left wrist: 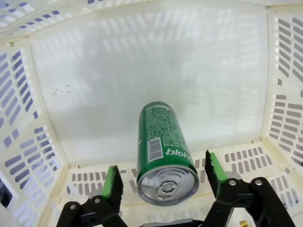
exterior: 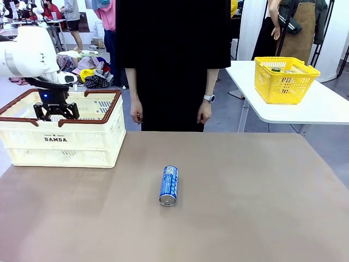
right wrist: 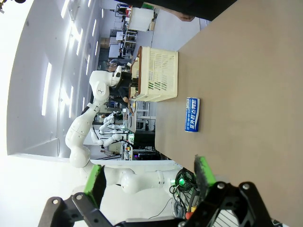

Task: Place the drinks into the Shopping basket.
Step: Pick up one drink and place it into the Shopping basket.

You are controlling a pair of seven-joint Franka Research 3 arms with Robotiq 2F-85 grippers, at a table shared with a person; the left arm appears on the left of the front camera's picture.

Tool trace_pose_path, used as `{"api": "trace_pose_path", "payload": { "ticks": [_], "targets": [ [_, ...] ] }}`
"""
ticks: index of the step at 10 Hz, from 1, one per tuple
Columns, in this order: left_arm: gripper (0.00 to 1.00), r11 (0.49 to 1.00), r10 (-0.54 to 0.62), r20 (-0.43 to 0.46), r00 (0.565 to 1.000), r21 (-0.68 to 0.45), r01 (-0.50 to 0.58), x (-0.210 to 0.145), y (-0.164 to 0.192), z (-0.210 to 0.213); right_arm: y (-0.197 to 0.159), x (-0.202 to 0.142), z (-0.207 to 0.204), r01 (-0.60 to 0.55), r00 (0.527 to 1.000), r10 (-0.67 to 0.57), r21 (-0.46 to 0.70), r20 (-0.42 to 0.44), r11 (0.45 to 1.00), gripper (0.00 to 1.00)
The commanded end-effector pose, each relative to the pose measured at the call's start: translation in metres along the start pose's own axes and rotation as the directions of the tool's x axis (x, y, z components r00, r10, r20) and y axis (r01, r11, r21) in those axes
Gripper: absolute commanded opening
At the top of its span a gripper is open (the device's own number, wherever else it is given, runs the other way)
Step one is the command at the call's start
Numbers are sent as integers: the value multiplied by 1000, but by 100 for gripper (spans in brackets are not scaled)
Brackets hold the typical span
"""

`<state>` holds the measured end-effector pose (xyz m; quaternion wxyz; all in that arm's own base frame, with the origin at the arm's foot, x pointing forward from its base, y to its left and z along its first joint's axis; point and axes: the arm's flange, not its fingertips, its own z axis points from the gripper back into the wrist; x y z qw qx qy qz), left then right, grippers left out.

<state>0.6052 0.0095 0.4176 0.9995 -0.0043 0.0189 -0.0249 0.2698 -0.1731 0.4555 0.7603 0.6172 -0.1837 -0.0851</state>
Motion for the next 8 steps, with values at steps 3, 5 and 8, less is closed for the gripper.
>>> {"api": "trace_pose_path", "payload": {
  "ticks": [3,5,8],
  "targets": [
    [100,1000,-24,44,999,4,24,-8,-6,20,2,2,0,-13,1000,13,20,9,1000,100],
    [100,1000,-5,134,991,15,4,-32,-23,76,2,2,0,-13,1000,13,20,9,1000,100],
    [100,999,47,332,942,3,-51,-85,-45,184,2,2,0,-13,1000,13,20,9,1000,100]
  ]
}}
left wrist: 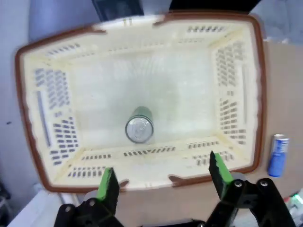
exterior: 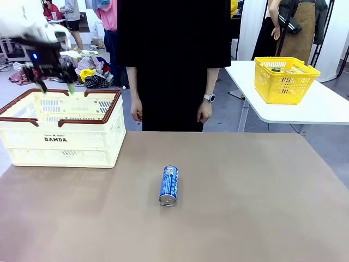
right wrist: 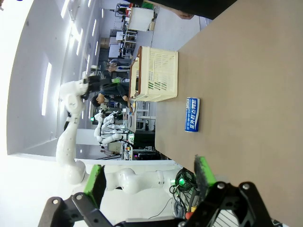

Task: Place the drinks into the Shopping basket.
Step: Pick up one drink and place it into the Shopping basket.

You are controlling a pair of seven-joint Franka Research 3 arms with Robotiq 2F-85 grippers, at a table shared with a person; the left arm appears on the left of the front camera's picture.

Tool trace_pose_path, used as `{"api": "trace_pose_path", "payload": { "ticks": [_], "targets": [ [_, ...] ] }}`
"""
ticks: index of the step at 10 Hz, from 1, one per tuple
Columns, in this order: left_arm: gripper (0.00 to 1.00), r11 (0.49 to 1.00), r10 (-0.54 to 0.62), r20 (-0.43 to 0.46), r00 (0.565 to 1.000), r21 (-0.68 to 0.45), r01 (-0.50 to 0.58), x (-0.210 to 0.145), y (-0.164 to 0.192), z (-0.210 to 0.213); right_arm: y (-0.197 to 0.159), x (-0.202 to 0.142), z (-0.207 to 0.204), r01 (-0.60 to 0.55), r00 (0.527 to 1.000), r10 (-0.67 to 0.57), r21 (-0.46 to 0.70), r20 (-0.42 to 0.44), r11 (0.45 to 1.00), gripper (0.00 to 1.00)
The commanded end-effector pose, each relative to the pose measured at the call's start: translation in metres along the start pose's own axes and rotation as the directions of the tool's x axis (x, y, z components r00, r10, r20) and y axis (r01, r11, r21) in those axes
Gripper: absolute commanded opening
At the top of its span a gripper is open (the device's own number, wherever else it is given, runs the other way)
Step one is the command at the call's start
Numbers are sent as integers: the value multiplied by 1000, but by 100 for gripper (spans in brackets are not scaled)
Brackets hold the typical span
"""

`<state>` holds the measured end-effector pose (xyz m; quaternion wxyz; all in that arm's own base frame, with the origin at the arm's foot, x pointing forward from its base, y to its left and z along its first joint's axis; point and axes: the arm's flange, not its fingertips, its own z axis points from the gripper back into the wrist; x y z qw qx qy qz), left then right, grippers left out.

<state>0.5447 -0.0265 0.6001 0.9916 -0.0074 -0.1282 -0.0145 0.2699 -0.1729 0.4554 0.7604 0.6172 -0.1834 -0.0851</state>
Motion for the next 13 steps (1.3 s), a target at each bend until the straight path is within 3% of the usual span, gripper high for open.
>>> {"api": "trace_pose_path", "payload": {
  "ticks": [1,3,5,7,8,10,11,12,13],
  "targets": [
    [100,994,54,43,998,-94,-50,-38,-13,48,2,2,0,-14,1000,14,20,10,1000,100],
    [100,947,63,-67,996,-309,-81,-86,-11,83,2,2,0,-14,1000,14,20,10,1000,100],
    [100,805,109,-39,993,-583,-111,-139,41,108,2,2,0,-14,1000,14,20,10,1000,100],
    [100,616,132,12,991,-784,-72,-191,95,89,2,2,0,-14,1000,14,20,10,1000,100],
    [100,481,129,-32,991,-872,-91,-201,131,61,2,2,0,-14,1000,14,20,10,1000,100],
    [100,217,198,-53,979,-971,-97,-214,219,39,2,2,0,-14,1000,14,20,10,1000,100],
    [100,147,251,-85,964,-981,-125,-224,246,26,2,2,0,-14,1000,14,20,10,1000,100],
    [100,158,278,-87,957,-978,-134,-234,263,14,2,2,0,-14,1000,14,20,10,1000,100],
    [100,230,216,-111,970,-960,-161,-233,261,8,2,2,0,-14,1000,14,20,10,1000,100]
  ]
}}
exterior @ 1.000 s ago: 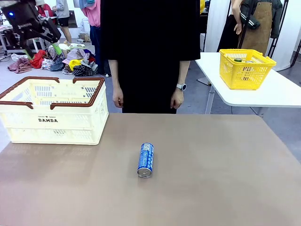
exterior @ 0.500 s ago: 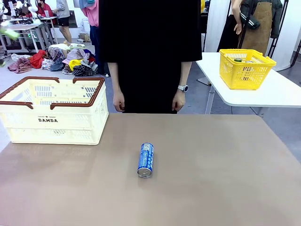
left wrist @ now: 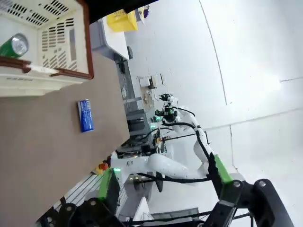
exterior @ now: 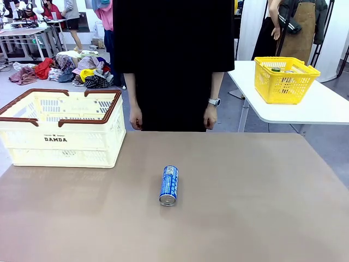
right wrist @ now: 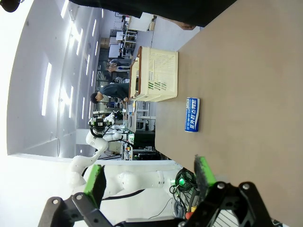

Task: Place the drinks into the Shopping basket.
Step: Pick up one drink and place it into the Shopping basket.

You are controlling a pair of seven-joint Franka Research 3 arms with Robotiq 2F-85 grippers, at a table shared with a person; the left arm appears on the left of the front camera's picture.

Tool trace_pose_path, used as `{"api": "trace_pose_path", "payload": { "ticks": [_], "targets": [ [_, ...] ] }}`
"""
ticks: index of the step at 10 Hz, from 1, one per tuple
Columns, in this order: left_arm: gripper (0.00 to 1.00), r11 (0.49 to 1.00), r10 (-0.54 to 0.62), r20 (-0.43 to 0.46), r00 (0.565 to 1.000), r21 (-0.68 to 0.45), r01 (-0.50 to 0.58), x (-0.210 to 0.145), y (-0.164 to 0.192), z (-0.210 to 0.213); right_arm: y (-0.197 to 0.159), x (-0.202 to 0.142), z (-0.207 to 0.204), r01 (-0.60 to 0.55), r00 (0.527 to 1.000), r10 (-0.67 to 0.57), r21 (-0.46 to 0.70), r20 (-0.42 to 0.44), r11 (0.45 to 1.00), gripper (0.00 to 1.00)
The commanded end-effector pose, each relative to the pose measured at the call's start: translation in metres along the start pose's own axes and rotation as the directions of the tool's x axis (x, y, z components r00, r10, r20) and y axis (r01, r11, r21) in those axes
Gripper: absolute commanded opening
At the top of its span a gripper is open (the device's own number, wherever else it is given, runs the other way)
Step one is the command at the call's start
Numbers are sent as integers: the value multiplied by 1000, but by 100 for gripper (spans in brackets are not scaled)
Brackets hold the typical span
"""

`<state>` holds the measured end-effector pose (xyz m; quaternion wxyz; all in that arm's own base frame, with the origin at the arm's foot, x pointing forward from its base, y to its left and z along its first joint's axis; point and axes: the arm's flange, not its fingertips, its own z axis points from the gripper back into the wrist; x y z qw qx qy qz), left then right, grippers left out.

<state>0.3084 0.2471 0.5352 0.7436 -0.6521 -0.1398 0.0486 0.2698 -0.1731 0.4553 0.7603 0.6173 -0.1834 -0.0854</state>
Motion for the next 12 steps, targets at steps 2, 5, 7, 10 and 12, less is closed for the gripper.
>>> {"api": "trace_pose_path", "payload": {
  "ticks": [2,5,7,10,12],
  "targets": [
    [100,1000,0,0,1000,0,0,0,0,0,2,2,0,-14,1000,14,20,9,1000,100],
    [100,1000,0,0,1000,0,0,0,0,0,2,2,0,-14,1000,14,20,9,1000,100],
    [100,1000,0,0,1000,0,0,0,0,0,2,2,0,-14,1000,14,20,9,1000,100],
    [100,1000,0,0,1000,0,0,0,0,0,2,2,0,-14,1000,14,20,9,1000,100],
    [100,1000,0,0,1000,0,0,0,0,0,2,2,0,-14,1000,14,20,9,1000,100]
  ]
}}
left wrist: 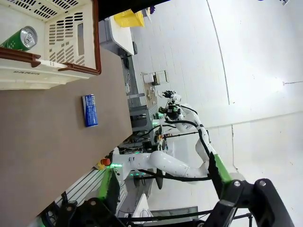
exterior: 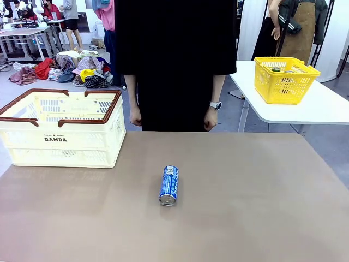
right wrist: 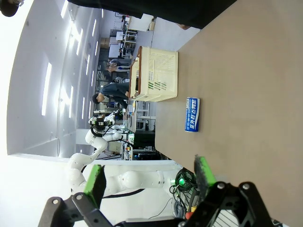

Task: Place the drinks into the Shopping basket.
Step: Pick up one drink and place it into the Shopping basket.

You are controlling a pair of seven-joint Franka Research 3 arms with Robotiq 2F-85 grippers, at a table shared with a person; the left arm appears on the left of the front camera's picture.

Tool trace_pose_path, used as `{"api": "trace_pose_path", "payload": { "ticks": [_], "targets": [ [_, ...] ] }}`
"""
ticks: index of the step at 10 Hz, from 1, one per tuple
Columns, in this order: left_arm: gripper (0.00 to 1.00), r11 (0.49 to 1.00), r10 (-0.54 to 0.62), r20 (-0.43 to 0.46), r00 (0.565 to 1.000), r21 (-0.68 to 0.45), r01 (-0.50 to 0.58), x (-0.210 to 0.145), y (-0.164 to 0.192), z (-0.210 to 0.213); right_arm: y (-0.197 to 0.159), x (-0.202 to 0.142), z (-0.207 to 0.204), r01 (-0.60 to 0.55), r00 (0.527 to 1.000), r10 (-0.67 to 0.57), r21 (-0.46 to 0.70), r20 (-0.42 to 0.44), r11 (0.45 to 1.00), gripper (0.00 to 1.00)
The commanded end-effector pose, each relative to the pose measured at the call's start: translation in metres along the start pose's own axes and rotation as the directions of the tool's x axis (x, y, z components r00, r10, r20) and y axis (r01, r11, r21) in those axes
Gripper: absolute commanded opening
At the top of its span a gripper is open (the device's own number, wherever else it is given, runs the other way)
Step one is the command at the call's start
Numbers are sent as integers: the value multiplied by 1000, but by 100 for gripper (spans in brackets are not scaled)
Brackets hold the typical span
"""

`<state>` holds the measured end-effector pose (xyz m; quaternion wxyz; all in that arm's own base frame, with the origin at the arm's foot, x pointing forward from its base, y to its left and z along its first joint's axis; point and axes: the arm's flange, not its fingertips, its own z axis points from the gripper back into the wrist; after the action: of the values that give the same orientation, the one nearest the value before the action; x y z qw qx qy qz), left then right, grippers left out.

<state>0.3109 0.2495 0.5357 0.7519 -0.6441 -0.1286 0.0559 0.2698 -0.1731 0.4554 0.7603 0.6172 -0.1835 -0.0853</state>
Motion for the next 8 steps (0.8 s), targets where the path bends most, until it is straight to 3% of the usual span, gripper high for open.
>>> {"api": "trace_pose_path", "payload": {
  "ticks": [1,4,5,6,8],
  "targets": [
    [100,999,-22,9,1000,-26,22,-3,0,-2,2,2,0,-14,1000,14,20,9,1000,100],
    [100,1000,-1,1,1000,0,1,0,0,0,2,2,0,-14,1000,14,20,9,1000,100],
    [100,983,61,16,998,171,-63,-2,-17,-29,2,2,0,-14,1000,14,20,9,1000,100],
    [100,950,110,-39,993,298,-94,9,-38,-73,2,2,0,-14,1000,14,20,9,1000,100],
    [100,836,177,-108,978,541,-91,43,-60,-189,2,2,0,-14,1000,14,20,9,1000,100]
  ]
}}
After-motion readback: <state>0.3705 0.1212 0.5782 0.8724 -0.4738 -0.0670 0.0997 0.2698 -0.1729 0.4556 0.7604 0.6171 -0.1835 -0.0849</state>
